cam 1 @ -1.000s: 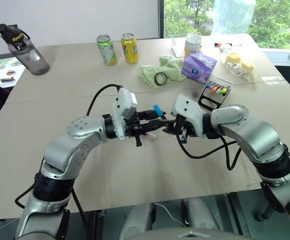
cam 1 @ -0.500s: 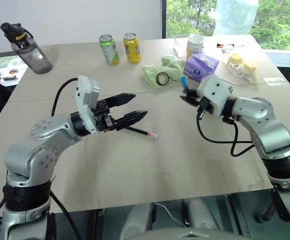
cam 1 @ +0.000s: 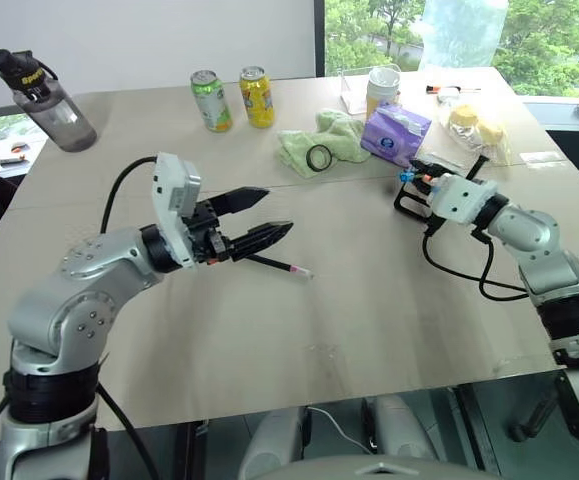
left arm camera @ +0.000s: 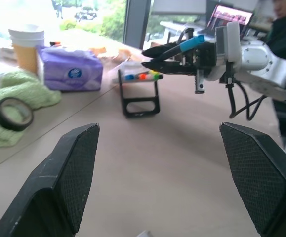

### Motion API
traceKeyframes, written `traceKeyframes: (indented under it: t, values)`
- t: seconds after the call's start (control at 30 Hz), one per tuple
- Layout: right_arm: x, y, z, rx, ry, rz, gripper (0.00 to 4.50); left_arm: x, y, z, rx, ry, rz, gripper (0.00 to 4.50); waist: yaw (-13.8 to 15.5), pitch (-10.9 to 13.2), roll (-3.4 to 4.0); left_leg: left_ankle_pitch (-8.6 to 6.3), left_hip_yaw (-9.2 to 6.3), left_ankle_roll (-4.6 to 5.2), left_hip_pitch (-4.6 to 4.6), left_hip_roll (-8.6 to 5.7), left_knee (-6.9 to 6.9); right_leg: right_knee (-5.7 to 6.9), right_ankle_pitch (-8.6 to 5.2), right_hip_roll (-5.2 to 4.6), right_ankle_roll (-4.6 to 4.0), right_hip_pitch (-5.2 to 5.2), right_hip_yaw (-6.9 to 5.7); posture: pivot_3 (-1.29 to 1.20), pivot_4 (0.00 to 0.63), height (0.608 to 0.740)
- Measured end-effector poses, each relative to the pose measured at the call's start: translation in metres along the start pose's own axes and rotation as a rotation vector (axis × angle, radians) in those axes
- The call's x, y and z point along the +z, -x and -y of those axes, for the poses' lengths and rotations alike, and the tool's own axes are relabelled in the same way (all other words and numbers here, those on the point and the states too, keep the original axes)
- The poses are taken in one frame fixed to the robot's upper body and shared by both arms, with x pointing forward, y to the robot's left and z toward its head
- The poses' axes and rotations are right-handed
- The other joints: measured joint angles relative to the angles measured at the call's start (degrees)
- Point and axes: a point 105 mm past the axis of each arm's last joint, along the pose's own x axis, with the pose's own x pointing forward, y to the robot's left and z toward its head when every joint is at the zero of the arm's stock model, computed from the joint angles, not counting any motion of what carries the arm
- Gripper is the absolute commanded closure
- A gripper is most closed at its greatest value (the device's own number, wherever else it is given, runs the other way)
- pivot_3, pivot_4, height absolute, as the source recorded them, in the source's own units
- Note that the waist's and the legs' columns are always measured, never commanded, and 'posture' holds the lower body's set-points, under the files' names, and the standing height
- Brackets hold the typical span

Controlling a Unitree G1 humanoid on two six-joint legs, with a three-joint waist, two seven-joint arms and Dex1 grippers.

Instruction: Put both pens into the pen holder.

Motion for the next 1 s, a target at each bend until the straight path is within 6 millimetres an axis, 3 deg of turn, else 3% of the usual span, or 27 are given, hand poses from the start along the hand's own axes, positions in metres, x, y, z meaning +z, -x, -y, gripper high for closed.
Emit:
traceKeyframes:
  t: [0.2, 0.5, 0.77, 0.83, 0.87, 1.0]
  values:
    - [-0.003, -0.008, 0.008, -0.008, 0.037, 0.022, 4.4, 0.006, 0.004, 0.0, 0.014, -0.044, -0.016, 0.49, 0.0, 0.0, 0.0, 0.0, 0.01, 0.0, 0.0, 0.01, 0.0, -0.01, 0.0, 0.02, 0.0, 0.0, 0.05, 0.0, 0.15, 0.74]
    - [-0.019, -0.01, 0.002, -0.006, -0.01, -0.019, 4.4, 0.012, 0.007, 0.006, -0.004, -0.065, -0.014, 0.49, -0.06, 0.0, 0.0, 0.0, 0.04, 0.0, 0.01, 0.01, 0.0, 0.0, 0.0, 0.02, 0.0, 0.0, 0.11, 0.0, 0.15, 0.74]
    - [-0.023, -0.017, 0.018, -0.038, 0.005, -0.041, 4.4, 0.011, 0.007, 0.007, -0.01, -0.066, -0.019, 0.49, -0.03, 0.0, 0.0, 0.0, 0.04, 0.0, 0.0, 0.02, 0.0, 0.0, 0.0, 0.04, 0.0, 0.0, 0.11, 0.0, 0.15, 0.74]
    - [-0.025, -0.017, 0.018, -0.037, -0.004, -0.051, 3.4, 0.011, 0.007, 0.007, -0.011, -0.066, -0.019, 0.43, -0.03, 0.0, 0.0, 0.0, 0.04, 0.0, 0.0, 0.02, 0.01, 0.0, 0.0, 0.04, 0.0, 0.0, 0.11, 0.0, 0.15, 0.74]
    - [-0.028, -0.017, 0.016, -0.034, -0.014, -0.06, 3.22, 0.011, 0.007, 0.007, -0.011, -0.066, -0.019, 0.43, -0.03, 0.0, 0.0, 0.0, 0.04, 0.0, 0.0, 0.02, 0.01, 0.0, 0.0, 0.03, 0.0, 0.0, 0.12, 0.0, 0.15, 0.74]
    - [-0.032, -0.017, 0.012, -0.022, -0.049, -0.071, 1.51, 0.011, 0.007, 0.007, -0.016, -0.066, -0.019, 0.43, -0.1, 0.0, 0.0, 0.0, 0.06, 0.0, 0.01, 0.02, 0.01, 0.01, 0.0, 0.04, 0.0, 0.0, 0.13, 0.0, 0.15, 0.74]
